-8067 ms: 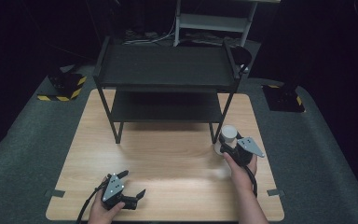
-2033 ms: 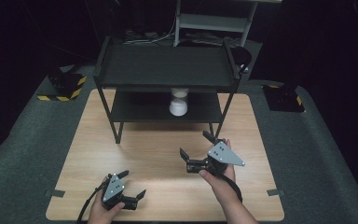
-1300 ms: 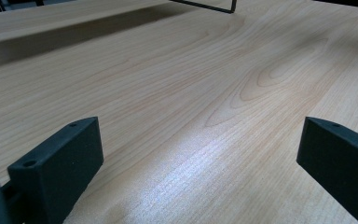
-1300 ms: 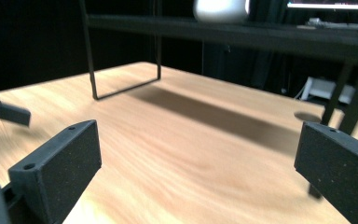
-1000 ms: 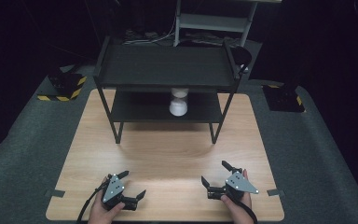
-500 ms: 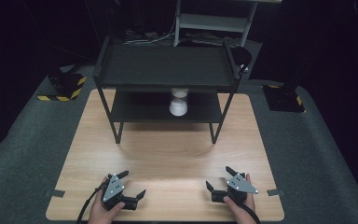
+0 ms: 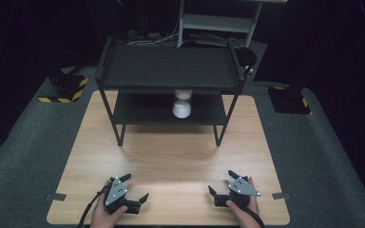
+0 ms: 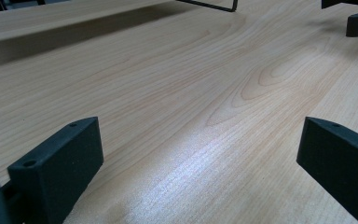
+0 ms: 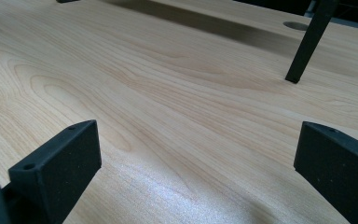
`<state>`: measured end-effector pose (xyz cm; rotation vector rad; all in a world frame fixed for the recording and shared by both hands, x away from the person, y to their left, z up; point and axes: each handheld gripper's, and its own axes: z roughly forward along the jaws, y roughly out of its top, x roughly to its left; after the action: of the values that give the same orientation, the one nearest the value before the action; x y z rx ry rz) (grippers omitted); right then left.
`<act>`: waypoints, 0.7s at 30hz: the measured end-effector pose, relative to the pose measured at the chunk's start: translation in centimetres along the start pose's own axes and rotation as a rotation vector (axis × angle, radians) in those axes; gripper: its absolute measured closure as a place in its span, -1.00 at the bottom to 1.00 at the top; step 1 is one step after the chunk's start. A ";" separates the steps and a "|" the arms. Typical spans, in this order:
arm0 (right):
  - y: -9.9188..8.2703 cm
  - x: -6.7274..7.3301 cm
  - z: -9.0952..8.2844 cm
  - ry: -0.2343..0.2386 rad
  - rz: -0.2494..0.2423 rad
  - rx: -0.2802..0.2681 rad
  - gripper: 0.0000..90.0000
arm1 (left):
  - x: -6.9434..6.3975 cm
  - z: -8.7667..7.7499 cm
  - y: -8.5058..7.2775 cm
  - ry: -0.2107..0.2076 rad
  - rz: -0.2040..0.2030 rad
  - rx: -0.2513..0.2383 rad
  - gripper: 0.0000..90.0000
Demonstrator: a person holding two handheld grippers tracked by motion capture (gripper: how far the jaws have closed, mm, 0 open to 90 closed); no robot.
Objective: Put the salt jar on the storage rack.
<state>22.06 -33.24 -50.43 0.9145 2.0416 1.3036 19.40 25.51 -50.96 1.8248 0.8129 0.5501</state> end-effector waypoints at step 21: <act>0.0 -0.2 0.1 0.012 0.008 0.001 -0.98 | 0.0 0.0 0.1 -0.006 0.003 0.006 -0.99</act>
<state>22.31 -33.36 -50.40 0.9179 2.0497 1.3156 19.43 25.53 -50.89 1.8322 0.8086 0.5442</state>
